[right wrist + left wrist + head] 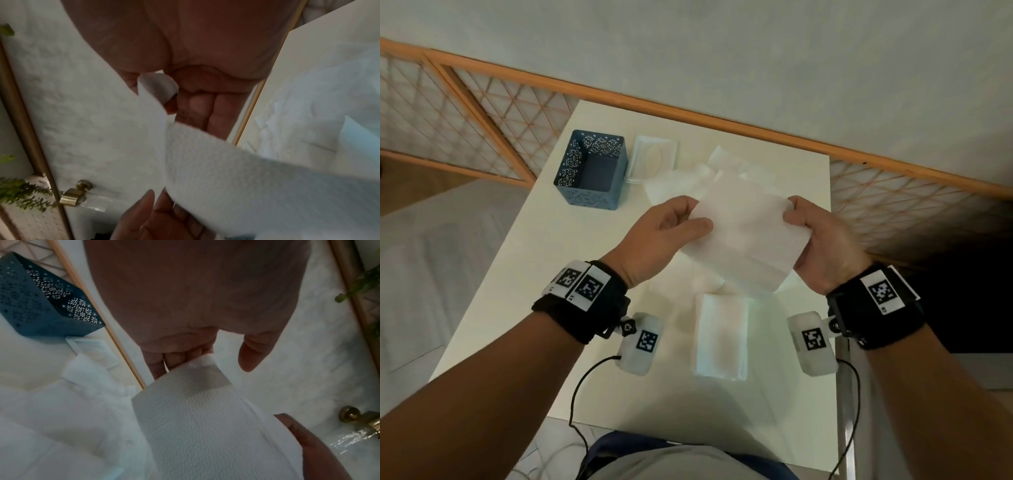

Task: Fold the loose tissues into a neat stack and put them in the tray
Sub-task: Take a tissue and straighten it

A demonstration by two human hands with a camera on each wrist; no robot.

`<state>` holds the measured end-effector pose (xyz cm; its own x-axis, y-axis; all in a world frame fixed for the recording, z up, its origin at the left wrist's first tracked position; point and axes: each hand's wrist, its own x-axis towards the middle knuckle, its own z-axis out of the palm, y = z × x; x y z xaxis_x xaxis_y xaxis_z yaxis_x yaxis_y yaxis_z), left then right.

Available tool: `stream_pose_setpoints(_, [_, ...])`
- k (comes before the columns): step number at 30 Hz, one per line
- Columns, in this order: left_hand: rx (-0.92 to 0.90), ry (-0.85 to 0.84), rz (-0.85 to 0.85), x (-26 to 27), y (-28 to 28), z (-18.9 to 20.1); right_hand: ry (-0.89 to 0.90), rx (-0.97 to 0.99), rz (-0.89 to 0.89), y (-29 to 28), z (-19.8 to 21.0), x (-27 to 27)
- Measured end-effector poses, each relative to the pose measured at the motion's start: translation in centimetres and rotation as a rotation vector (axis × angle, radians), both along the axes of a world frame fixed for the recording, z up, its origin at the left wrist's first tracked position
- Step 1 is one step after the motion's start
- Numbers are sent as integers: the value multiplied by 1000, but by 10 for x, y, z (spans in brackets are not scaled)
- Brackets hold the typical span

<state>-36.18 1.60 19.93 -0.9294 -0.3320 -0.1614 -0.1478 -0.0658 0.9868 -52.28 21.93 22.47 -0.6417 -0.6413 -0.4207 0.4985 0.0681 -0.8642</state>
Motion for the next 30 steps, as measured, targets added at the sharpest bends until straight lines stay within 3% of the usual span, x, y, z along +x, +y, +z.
stream_pose_setpoints(9, [120, -36, 302, 14, 10, -5, -39, 71, -80, 16, -11, 29])
stream_pose_setpoints(17, [130, -126, 336, 27, 14, -9, 251, 120, -22, 22, -24, 54])
stream_pose_setpoints(23, [-228, -144, 209, 31, 9, -14, 428, 175, 17, 22, -28, 53])
stream_pose_setpoints(30, [-366, -105, 148, 34, 14, -14, 502, 181, 10, 28, -35, 52])
